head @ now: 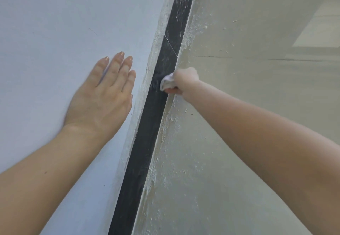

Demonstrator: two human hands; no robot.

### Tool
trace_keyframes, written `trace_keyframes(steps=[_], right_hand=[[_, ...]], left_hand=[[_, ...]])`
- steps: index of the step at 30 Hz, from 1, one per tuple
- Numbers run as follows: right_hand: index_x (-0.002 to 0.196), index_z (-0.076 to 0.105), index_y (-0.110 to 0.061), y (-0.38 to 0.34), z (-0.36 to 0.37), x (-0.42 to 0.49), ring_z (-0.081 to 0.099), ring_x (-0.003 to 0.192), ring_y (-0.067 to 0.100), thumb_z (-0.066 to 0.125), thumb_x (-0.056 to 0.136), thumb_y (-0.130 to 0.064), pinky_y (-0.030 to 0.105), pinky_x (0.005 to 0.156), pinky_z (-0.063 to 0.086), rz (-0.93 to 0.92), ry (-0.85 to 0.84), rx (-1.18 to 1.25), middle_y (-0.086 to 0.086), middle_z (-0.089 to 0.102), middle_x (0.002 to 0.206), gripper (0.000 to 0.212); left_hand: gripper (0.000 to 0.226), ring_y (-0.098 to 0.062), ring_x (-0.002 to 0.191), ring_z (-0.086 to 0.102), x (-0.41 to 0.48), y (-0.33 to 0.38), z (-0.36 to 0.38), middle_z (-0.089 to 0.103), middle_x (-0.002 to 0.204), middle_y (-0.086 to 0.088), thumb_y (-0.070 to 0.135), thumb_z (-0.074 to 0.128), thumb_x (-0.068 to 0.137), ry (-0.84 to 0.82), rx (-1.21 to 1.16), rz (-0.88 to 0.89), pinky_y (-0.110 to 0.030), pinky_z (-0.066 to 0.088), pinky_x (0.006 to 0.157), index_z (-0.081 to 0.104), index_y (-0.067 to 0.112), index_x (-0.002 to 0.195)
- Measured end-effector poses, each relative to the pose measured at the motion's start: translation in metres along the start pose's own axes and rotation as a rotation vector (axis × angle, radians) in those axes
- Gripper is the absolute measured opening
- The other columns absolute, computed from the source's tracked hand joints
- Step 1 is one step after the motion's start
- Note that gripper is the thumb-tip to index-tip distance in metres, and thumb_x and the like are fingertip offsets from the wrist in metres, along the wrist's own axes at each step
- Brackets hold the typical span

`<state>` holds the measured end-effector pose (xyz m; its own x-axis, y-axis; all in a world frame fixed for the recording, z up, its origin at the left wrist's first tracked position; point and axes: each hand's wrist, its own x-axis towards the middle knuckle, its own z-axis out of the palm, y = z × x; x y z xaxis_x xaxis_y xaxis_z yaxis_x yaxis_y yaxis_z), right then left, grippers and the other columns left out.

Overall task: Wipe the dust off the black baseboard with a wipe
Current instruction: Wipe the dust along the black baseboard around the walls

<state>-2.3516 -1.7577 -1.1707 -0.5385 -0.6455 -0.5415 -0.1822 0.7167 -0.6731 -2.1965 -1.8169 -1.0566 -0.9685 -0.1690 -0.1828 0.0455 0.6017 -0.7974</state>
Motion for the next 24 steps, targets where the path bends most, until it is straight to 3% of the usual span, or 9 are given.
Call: trace_keyframes(steps=[3, 5, 8, 10, 13, 16, 18, 21, 24], right_hand=[[0.07, 0.043, -0.012, 0.015, -0.013, 0.003, 0.056, 0.064, 0.015, 0.047, 0.094, -0.015, 0.013, 0.06, 0.048, 0.16, 0.118, 0.715, -0.002, 0.047, 0.071, 0.024], [0.077, 0.047, -0.013, 0.025, -0.003, -0.019, 0.056, 0.059, 0.017, 0.045, 0.094, -0.018, 0.03, 0.065, 0.057, 0.242, 0.083, 1.07, 0.003, 0.053, 0.073, 0.018], [0.091, 0.056, -0.003, 0.024, 0.037, -0.061, 0.059, 0.048, 0.024, 0.041, 0.095, -0.014, 0.032, 0.051, 0.055, 0.296, -0.318, 0.9, 0.015, 0.062, 0.067, 0.019], [0.09, 0.056, 0.0, 0.012, 0.049, -0.074, 0.059, 0.049, 0.023, 0.038, 0.093, -0.008, 0.029, 0.05, 0.052, 0.316, -0.497, 0.883, 0.017, 0.063, 0.069, 0.02], [0.081, 0.054, 0.001, -0.002, 0.039, -0.054, 0.048, 0.052, 0.016, 0.038, 0.094, -0.001, 0.022, 0.052, 0.041, 0.32, -0.389, 0.928, 0.012, 0.056, 0.071, 0.021], [0.122, 0.05, 0.004, -0.009, 0.018, -0.025, 0.045, 0.052, 0.009, 0.037, 0.097, -0.009, 0.014, 0.04, 0.04, 0.337, -0.253, 1.105, 0.002, 0.047, 0.067, 0.031], [0.13, 0.046, 0.002, -0.009, 0.01, -0.011, 0.046, 0.05, 0.009, 0.038, 0.096, -0.01, 0.014, 0.037, 0.039, 0.308, -0.173, 1.118, 0.003, 0.047, 0.067, 0.037], [0.111, 0.059, 0.0, 0.0, -0.006, -0.003, 0.05, 0.043, 0.014, 0.041, 0.094, -0.01, 0.018, 0.035, 0.039, 0.276, -0.065, 1.162, 0.009, 0.057, 0.067, 0.027], [0.082, 0.054, -0.008, 0.021, -0.011, 0.002, 0.053, 0.044, 0.018, 0.047, 0.089, -0.022, 0.022, 0.043, 0.042, 0.232, 0.114, 1.043, 0.009, 0.06, 0.07, 0.017]], left_hand=[[0.055, -0.036, 0.141, 0.018, 0.001, 0.0, 0.0, 0.025, 0.151, -0.021, 0.025, 0.018, 0.095, -0.006, -0.01, 0.005, -0.045, 0.0, 0.115, 0.032, -0.002, 0.141], [0.056, -0.035, 0.142, 0.015, 0.001, 0.001, 0.001, 0.022, 0.152, -0.02, 0.026, 0.014, 0.095, 0.002, 0.006, 0.012, -0.045, -0.002, 0.115, 0.029, -0.001, 0.143], [0.057, -0.035, 0.142, 0.015, 0.001, 0.001, 0.002, 0.022, 0.153, -0.02, 0.026, 0.014, 0.095, 0.007, 0.012, 0.008, -0.045, -0.002, 0.115, 0.029, -0.001, 0.143], [0.056, -0.035, 0.141, 0.017, 0.001, 0.002, 0.003, 0.024, 0.152, -0.021, 0.026, 0.017, 0.095, 0.012, 0.005, 0.006, -0.045, 0.0, 0.115, 0.032, -0.002, 0.142], [0.056, -0.036, 0.141, 0.016, 0.002, 0.001, 0.003, 0.024, 0.152, -0.021, 0.026, 0.018, 0.095, 0.012, -0.005, 0.009, -0.044, 0.0, 0.115, 0.032, -0.002, 0.142], [0.056, -0.036, 0.141, 0.017, 0.002, 0.002, 0.004, 0.025, 0.151, -0.022, 0.026, 0.018, 0.095, 0.004, 0.0, 0.002, -0.044, 0.0, 0.115, 0.032, -0.002, 0.141], [0.058, -0.036, 0.142, 0.014, 0.002, 0.003, 0.004, 0.021, 0.152, -0.022, 0.026, 0.014, 0.095, 0.009, 0.006, 0.015, -0.045, -0.002, 0.115, 0.028, -0.002, 0.143], [0.058, -0.036, 0.142, 0.012, 0.001, 0.002, 0.004, 0.017, 0.153, -0.021, 0.026, 0.011, 0.095, 0.013, 0.023, 0.014, -0.045, -0.003, 0.115, 0.024, -0.002, 0.145], [0.058, -0.036, 0.142, 0.012, 0.001, 0.003, 0.005, 0.018, 0.153, -0.021, 0.026, 0.012, 0.096, 0.01, 0.02, 0.005, -0.045, -0.004, 0.115, 0.025, -0.002, 0.145]])
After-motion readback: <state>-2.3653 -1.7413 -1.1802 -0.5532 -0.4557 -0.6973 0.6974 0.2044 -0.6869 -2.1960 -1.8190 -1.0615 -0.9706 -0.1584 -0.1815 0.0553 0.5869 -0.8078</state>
